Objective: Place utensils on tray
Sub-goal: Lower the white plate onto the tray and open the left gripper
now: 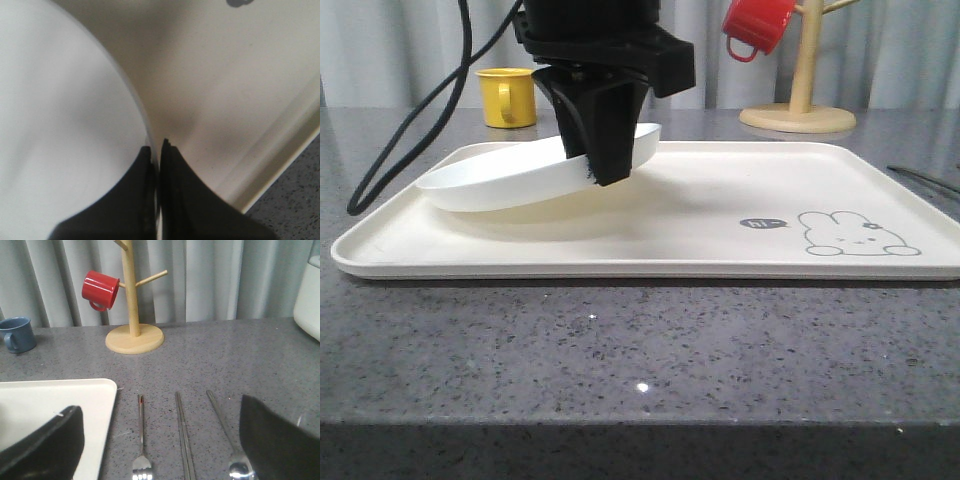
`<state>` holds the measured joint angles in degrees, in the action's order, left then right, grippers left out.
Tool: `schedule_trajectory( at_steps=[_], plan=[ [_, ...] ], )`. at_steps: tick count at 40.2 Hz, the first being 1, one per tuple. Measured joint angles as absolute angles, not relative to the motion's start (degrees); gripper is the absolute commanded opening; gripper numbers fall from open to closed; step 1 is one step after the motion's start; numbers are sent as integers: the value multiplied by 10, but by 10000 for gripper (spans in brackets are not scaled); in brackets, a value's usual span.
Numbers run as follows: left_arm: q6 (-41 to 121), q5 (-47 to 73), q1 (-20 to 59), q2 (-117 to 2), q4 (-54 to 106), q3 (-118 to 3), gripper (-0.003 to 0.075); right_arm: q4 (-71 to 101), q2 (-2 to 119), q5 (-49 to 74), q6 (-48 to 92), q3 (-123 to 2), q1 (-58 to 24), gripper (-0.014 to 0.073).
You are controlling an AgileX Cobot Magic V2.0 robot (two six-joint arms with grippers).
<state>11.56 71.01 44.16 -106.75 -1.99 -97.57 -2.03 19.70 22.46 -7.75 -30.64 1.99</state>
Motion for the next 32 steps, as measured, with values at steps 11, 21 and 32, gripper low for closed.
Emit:
schedule_trajectory(
  at_steps=[11,21,32],
  plan=[
    [116,707,442,-1074,-9,-970,-18,-20,197,225,-78,-306,20,652],
    [117,703,442,-1074,-5,-946,-16,-20,197,225,-78,-306,20,652],
    [117,701,442,-1074,16,-945,134,-20,197,225,-78,-306,20,652]
  ],
)
